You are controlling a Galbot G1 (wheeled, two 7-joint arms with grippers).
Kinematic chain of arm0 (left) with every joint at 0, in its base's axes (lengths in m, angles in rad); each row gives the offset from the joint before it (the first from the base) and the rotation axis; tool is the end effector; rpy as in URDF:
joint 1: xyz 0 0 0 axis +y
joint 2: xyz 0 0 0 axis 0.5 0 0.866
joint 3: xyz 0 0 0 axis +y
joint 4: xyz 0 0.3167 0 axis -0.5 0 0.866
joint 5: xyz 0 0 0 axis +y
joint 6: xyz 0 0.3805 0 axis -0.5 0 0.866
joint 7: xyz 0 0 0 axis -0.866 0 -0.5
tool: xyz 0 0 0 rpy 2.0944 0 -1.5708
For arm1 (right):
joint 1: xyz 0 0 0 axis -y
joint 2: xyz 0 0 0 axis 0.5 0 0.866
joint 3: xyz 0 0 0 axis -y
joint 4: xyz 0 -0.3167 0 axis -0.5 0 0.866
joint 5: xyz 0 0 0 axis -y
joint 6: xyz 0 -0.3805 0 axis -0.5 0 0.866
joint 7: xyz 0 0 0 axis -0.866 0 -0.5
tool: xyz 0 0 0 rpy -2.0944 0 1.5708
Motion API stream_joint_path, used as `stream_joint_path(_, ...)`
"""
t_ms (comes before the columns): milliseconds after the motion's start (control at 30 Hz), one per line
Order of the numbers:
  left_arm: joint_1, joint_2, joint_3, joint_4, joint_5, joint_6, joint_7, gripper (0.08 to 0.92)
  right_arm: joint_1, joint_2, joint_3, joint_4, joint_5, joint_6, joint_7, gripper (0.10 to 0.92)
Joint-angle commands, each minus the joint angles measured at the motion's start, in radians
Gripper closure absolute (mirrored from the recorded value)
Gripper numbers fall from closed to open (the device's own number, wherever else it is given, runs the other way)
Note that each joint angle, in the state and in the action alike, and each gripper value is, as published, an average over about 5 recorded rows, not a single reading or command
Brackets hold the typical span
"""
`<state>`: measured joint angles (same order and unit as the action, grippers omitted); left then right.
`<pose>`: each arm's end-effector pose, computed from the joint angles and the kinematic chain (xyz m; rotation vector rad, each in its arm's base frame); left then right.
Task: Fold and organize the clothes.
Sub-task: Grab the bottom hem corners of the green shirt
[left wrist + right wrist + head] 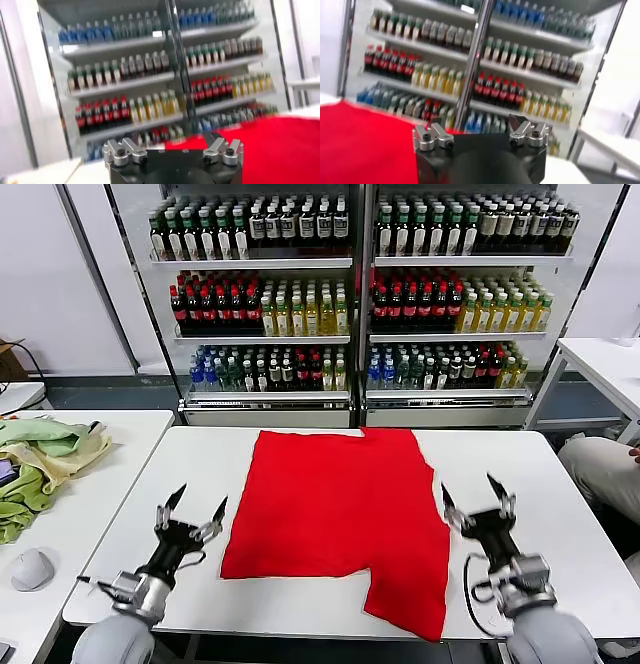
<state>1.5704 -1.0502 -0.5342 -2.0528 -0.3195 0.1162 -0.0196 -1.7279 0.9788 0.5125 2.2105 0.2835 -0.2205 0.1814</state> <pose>0.2321 0.0729 -0.2724 -0.2996 -2.9288 -0.2341 0.1893 -0.0472 -0.2513 0.2276 -2.8220 0.3528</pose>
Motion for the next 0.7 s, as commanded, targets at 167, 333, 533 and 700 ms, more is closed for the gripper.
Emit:
stream_joint_path(167, 0.138, 0.017, 0.060, -0.091, -0.066, 0.269, -0.094, 0.177, -0.200, 0.000, -0.053, 0.032, -0.002, 0.002, 0.031, 0.203)
stream_joint_path(333, 0.031, -0.005, 0.072, -0.019, -0.132, 0.293, -0.088, 0.177, -0.149, 0.039, -0.101, 0.011, 0.031, -0.012, 0.054, 0.203)
stream_joint_path(533, -0.040, -0.009, 0.048, 0.038, -0.192, 0.280, -0.090, 0.177, -0.109, 0.065, -0.152, -0.007, -0.001, -0.027, 0.061, 0.203)
stream_joint_path(700, -0.051, 0.002, 0.058, 0.043, -0.165, 0.283, -0.090, 0.177, -0.085, 0.073, -0.167, -0.003, 0.012, -0.031, 0.067, 0.203)
